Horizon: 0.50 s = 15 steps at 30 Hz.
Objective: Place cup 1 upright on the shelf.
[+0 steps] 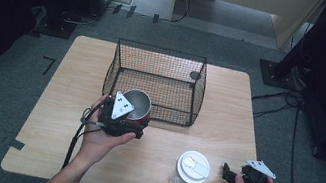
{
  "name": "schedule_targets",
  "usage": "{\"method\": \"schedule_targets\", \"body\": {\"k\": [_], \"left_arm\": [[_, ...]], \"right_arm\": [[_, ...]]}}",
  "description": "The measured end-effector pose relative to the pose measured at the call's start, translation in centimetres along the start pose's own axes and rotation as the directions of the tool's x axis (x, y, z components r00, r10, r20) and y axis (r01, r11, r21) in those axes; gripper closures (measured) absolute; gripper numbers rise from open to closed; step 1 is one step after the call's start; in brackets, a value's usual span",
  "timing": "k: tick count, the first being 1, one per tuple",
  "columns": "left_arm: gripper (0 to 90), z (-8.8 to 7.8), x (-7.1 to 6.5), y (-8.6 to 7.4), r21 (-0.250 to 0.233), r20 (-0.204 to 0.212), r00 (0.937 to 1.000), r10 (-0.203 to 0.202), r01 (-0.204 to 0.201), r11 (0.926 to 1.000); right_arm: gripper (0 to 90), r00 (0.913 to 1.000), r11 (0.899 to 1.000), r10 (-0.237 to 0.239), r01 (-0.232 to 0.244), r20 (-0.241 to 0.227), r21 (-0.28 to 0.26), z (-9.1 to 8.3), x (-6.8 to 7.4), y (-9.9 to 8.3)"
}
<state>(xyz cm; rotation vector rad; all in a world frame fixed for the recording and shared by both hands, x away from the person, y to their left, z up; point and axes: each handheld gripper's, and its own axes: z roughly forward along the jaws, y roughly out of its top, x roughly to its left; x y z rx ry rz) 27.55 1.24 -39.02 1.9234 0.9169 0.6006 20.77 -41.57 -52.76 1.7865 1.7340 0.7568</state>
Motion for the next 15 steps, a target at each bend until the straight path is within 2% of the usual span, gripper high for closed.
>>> {"method": "schedule_targets", "body": {"k": [15], "left_arm": [[8.7,0.0,1.5,2.3,-0.062,-0.038,0.9992,-0.009,0.007,0.9981]], "right_arm": [[0.0,1.0,1.0,0.0,0.0,0.0,0.001,0.0,0.0,0.0]]}}
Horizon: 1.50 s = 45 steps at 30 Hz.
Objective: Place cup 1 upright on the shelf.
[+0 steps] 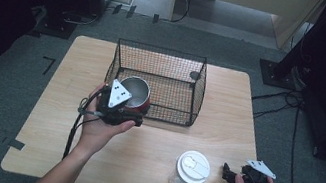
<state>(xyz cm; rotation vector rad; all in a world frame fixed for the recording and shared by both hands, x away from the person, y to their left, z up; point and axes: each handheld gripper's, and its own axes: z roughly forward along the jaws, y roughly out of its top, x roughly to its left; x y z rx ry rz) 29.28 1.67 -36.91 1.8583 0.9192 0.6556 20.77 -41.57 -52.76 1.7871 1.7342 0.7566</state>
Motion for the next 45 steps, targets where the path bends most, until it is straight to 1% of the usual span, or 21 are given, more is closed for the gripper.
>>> {"method": "schedule_targets", "body": {"k": [5,9,15,21,26,33,37,38,41,45], "left_arm": [[8.8,0.7,0.7,0.7,-0.021,-0.016,0.9998,-0.016,0.016,0.9996],[8.7,1.4,1.3,1.2,-0.039,-0.039,0.9989,-0.026,0.024,0.9989],[8.7,2.8,2.0,1.8,-0.04,-0.066,0.9972,-0.037,0.034,0.9986],[8.7,4.6,2.5,1.8,-0.03,-0.095,0.9946,-0.04,0.038,0.9988],[8.8,6.0,2.9,1.8,-0.023,-0.124,0.9912,-0.047,0.045,0.9987],[8.7,7.9,3.4,1.2,0.008,-0.161,0.9855,-0.054,0.056,0.9984],[8.7,9.0,3.6,0.8,0.029,-0.174,0.9835,-0.05,0.056,0.998],[8.7,9.3,3.7,0.7,0.035,-0.177,0.9827,-0.055,0.062,0.9975],[8.7,10.0,3.9,0.5,0.051,-0.18,0.9819,-0.059,0.069,0.9963],[8.7,11.1,4.0,0.0,0.097,-0.173,0.9836,-0.052,0.069,0.9929]], "right_arm": [[0.0,1.0,1.0,0.0,0.0,0.0,0.0,0.0,0.0,0.0],[0.0,1.0,1.0,0.001,-0.001,0.0,-0.001,0.0,0.0,0.0],[0.0,1.0,1.0,-0.001,0.001,0.0,0.0,0.0,0.0,0.0],[0.0,1.0,1.0,-0.001,0.001,0.0,0.0,0.0,0.0,0.0],[0.0,1.0,1.0,-0.001,0.001,0.0,0.0,0.0,0.0,0.0],[0.0,1.0,1.0,-0.001,0.001,-0.001,-0.001,0.0,0.0,0.0],[0.0,1.0,1.0,0.0,0.0,-0.001,0.0,0.0,0.0,0.0],[0.0,1.0,1.0,-0.001,0.001,-0.001,-0.001,0.0,0.0,0.0],[0.0,1.0,1.0,-0.002,0.002,-0.001,0.0,0.0,0.0,0.0],[0.0,1.0,1.0,-0.004,0.004,-0.005,0.0,0.0,0.0,0.0]]}}
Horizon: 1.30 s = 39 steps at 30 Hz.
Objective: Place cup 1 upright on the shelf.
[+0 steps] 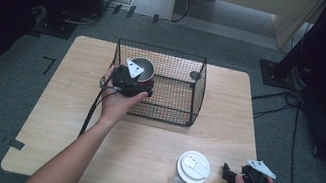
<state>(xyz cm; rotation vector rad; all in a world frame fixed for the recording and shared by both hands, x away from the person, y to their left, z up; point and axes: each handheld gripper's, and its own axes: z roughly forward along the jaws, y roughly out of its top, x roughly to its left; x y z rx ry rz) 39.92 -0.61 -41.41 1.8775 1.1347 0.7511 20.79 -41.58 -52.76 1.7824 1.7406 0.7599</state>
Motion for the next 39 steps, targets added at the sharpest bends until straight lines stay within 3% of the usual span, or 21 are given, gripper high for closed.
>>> {"method": "schedule_targets", "body": {"k": [9,22,29,34,38,39], "left_arm": [[8.7,1.3,0.0,-0.7,0.078,-0.005,0.9999,0.014,-0.013,0.9969],[8.7,2.4,-0.2,-1.0,0.124,-0.003,0.9999,0.012,-0.011,0.9922],[8.6,2.6,-0.3,-1.0,0.193,-0.005,0.9989,0.046,-0.044,0.9802],[8.6,2.7,-0.3,-0.8,0.229,0.009,0.999,0.043,-0.044,0.9724],[8.5,2.8,-0.2,-0.9,0.271,0.019,0.9984,0.053,-0.056,0.9609],[8.5,2.8,-0.2,-1.0,0.264,0.02,0.9984,0.053,-0.056,0.9627]], "right_arm": [[0.0,1.0,1.0,-0.002,0.002,-0.002,0.0,0.0,0.0,0.0],[0.0,1.0,1.0,-0.003,0.003,-0.002,0.0,0.0,0.0,0.0],[0.0,1.0,1.0,-0.003,0.003,-0.002,0.0,0.0,0.0,0.0],[0.0,1.0,1.0,-0.002,0.002,-0.002,0.0,0.0,0.0,0.0],[0.0,1.0,1.0,-0.002,0.002,-0.002,0.0,0.0,0.0,0.0],[0.0,1.0,1.0,-0.002,0.002,-0.002,0.0,0.0,0.0,0.0]]}}
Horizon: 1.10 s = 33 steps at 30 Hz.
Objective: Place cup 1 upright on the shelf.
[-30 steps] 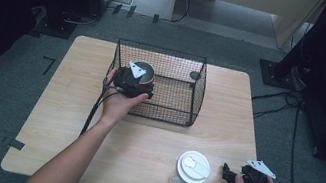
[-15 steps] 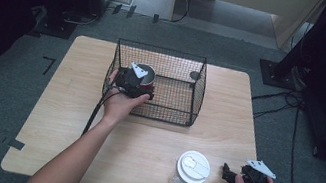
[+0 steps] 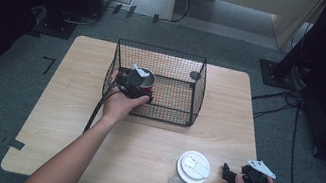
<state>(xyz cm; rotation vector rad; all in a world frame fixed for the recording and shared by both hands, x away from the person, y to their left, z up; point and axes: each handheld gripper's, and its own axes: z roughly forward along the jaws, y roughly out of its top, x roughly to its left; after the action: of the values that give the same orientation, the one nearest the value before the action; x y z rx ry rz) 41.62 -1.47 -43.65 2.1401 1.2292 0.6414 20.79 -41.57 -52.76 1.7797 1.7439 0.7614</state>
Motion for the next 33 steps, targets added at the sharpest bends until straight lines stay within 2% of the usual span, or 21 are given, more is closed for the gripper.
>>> {"method": "schedule_targets", "body": {"k": [4,8,14,15,17,23,33], "left_arm": [[8.5,-0.1,0.2,0.0,0.009,0.015,0.9994,-0.03,0.03,0.9995],[8.3,-0.3,0.2,-0.3,0.015,0.007,0.9986,-0.052,0.052,0.9985],[7.1,-0.5,0.3,-0.8,0.025,-0.008,0.9987,-0.05,0.05,0.9984],[3.7,-0.6,0.3,-0.8,0.03,-0.016,0.9985,-0.052,0.053,0.9982],[0.0,-0.7,0.4,-0.8,0.028,-0.004,0.9983,-0.058,0.058,0.9979],[0.0,-1.1,0.1,-0.9,0.001,0.005,0.9989,-0.047,0.047,0.9989],[0.0,-3.6,0.4,-0.7,-0.084,0.009,0.9995,-0.032,0.032,0.9959]], "right_arm": [[0.0,1.0,1.0,0.0,0.0,0.0,0.0,0.0,0.0,0.0],[0.0,1.0,1.0,0.0,0.0,0.0,0.0,0.0,0.0,0.0],[0.0,1.0,1.0,-0.001,0.001,-0.001,0.001,0.0,0.0,0.0],[0.0,1.0,1.0,-0.001,0.001,-0.002,0.001,0.0,0.0,0.0],[0.0,1.0,1.0,-0.001,0.001,-0.002,0.001,0.0,0.0,0.0],[0.0,1.0,1.0,-0.005,0.005,-0.003,0.001,0.0,0.0,0.0],[0.0,1.0,1.0,-0.005,0.005,-0.003,0.001,0.0,0.0,0.0]]}}
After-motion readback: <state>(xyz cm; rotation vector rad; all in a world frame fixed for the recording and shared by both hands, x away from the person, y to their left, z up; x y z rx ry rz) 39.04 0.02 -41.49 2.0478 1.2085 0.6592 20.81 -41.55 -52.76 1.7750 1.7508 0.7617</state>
